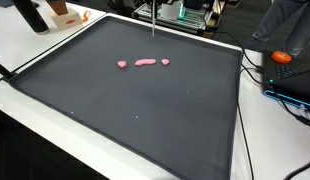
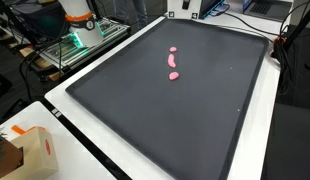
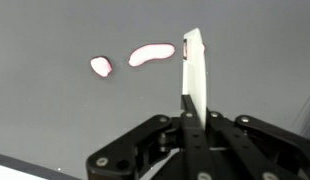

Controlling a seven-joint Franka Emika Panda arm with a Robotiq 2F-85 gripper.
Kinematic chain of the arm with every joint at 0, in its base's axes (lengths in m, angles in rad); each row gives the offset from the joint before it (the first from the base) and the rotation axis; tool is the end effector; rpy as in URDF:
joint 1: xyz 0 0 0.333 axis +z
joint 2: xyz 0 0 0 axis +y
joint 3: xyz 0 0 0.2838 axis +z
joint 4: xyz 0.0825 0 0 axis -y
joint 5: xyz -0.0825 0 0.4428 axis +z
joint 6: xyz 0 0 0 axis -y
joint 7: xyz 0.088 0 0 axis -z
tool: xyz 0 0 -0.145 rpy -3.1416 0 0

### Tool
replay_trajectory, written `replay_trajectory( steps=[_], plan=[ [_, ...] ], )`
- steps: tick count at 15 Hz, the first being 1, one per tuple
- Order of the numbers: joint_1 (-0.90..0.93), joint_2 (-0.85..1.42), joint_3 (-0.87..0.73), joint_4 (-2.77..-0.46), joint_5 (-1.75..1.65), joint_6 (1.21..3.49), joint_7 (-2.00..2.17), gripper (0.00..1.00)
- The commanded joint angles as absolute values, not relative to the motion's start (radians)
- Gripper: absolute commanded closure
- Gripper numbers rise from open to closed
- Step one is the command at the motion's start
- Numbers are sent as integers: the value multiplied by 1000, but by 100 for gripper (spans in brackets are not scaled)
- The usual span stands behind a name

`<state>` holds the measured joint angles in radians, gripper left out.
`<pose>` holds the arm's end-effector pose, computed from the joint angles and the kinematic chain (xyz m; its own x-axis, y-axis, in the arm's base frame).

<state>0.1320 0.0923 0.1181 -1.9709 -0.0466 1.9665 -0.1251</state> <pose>0.5933 0.1466 0.3190 0.9187 0.3823 -0.0991 0.3858 -0.9224 0.0180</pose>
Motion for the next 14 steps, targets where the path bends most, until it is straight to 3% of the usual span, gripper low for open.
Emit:
replay_trajectory(
  steps=[1, 14],
  plan=[
    [123, 116, 118, -1985, -31, 1993, -141, 99],
    [66, 185, 117, -2191, 50, 2274, -340, 99]
  ],
)
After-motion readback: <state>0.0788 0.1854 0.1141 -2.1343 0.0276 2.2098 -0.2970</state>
